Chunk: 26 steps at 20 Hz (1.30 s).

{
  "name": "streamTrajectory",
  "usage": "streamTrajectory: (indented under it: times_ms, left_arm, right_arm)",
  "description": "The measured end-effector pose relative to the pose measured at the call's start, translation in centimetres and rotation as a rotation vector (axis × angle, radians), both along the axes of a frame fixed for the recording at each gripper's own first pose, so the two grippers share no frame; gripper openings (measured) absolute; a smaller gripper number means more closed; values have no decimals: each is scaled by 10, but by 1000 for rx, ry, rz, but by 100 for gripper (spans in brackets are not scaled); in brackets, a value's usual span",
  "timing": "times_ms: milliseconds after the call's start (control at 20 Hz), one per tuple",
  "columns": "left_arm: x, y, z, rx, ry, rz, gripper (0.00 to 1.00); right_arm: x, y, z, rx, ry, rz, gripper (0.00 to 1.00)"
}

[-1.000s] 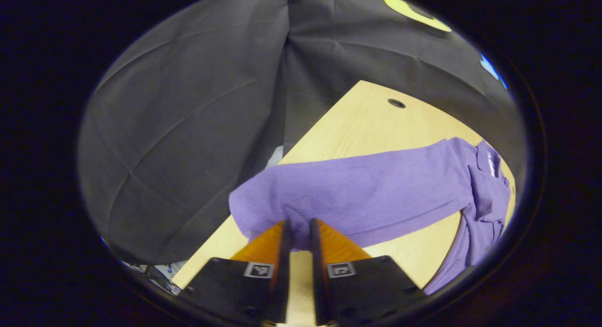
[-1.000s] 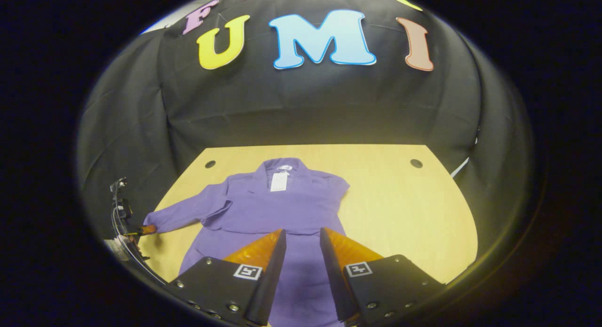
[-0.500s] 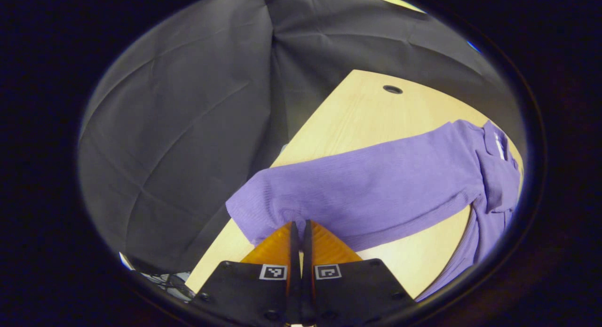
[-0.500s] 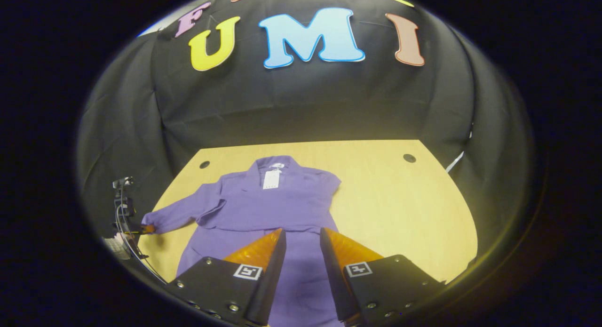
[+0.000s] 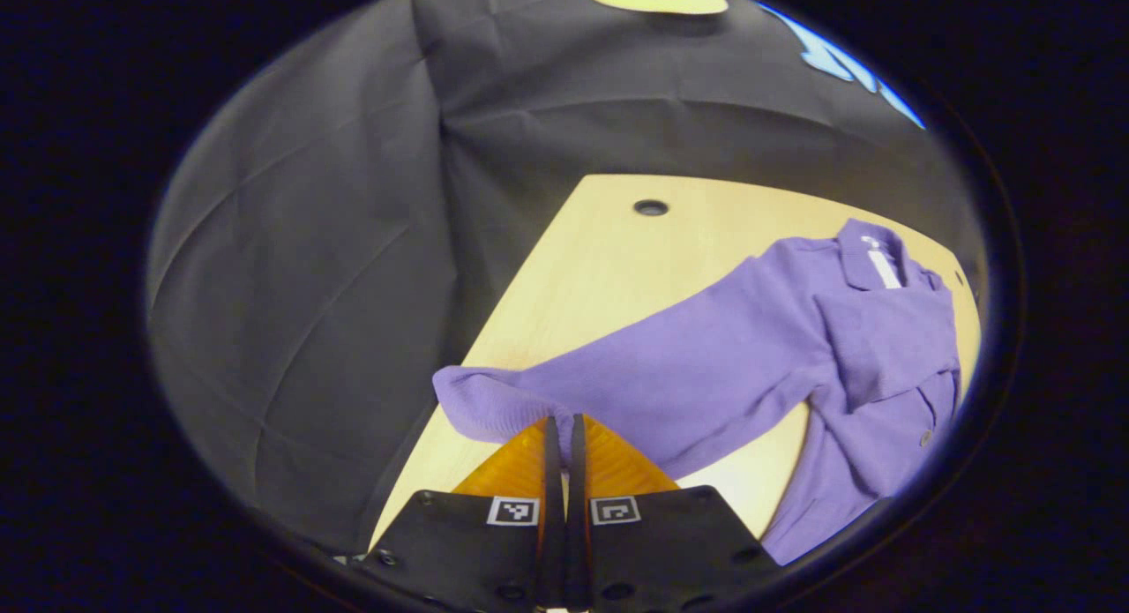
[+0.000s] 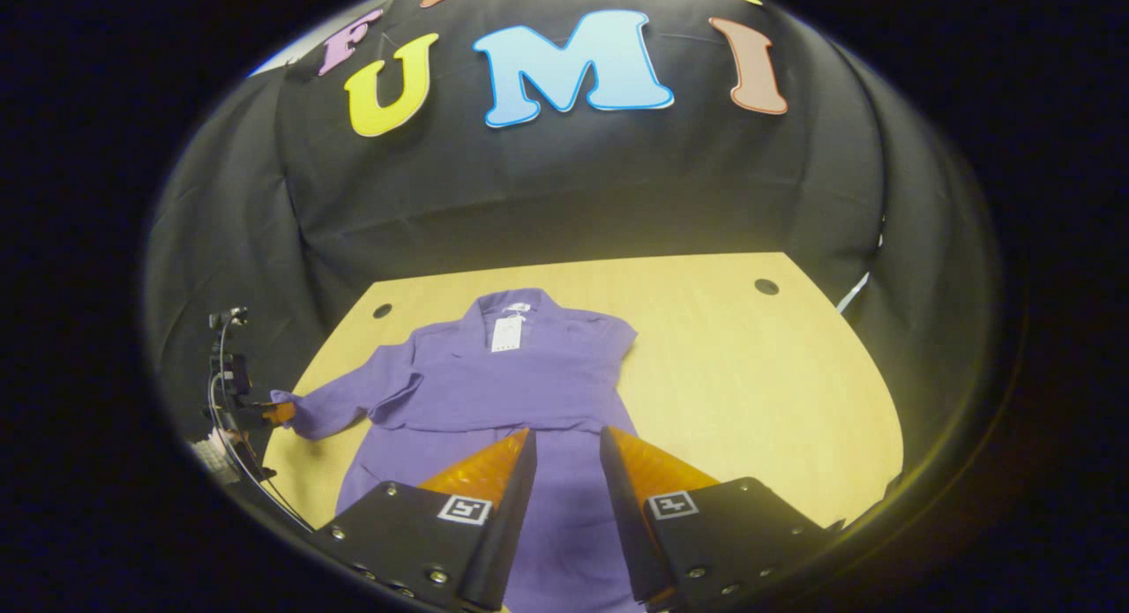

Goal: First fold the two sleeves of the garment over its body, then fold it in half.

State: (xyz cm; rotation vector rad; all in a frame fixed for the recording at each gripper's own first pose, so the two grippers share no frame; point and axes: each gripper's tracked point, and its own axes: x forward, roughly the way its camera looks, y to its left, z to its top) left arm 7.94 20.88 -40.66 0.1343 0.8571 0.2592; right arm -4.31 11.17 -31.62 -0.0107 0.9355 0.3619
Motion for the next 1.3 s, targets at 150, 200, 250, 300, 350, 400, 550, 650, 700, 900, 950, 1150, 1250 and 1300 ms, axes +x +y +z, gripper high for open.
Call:
streamTrajectory:
  times_ms: [150, 200, 250, 300, 350, 400, 550, 650, 700, 900, 950, 1150, 1250, 1300]
  left_arm:
    - [24, -51, 26, 8, -46, -142, 7]
    - [33, -72, 33, 8, -56, -193, 7]
    - [38, -91, 45, 5, -65, -241, 7]
    - [42, -113, 55, 1, -72, -288, 7]
    - [43, -136, 63, -3, -78, -330, 7]
    - [45, -157, 73, -13, -82, -368, 7]
    - [63, -228, 81, -68, -106, -456, 7]
    - [76, -281, 88, -103, -123, -503, 7]
    - [81, -301, 90, -115, -129, -529, 7]
    - [83, -378, 96, -158, -134, -636, 7]
    - [81, -398, 95, -172, -131, -662, 7]
    - [71, -467, 91, -212, -109, -756, 7]
    - [66, -495, 86, -227, -95, -783, 7]
    - [64, -507, 83, -228, -86, -793, 7]
  right_arm:
    - [-4, -5, -1, 2, 9, -16, 47]
    - [-5, -7, -1, 1, 10, -22, 46]
    - [-6, -11, -1, 0, 13, -30, 46]
    - [-8, -15, -1, -3, 15, -40, 46]
    - [-9, -20, -1, -6, 16, -49, 50]
    - [-11, -26, 0, -10, 17, -60, 46]
    - [-17, -46, 0, -26, 24, -101, 46]
    - [-23, -63, 2, -36, 28, -138, 50]
    - [-26, -71, 3, -40, 30, -158, 50]
    - [-41, -112, 5, -61, 35, -252, 50]
    - [-45, -122, 5, -66, 35, -279, 46]
    - [-64, -165, 9, -88, 36, -393, 50]
    - [-75, -185, 12, -100, 36, -449, 50]
    - [-80, -195, 13, -107, 37, -475, 46]
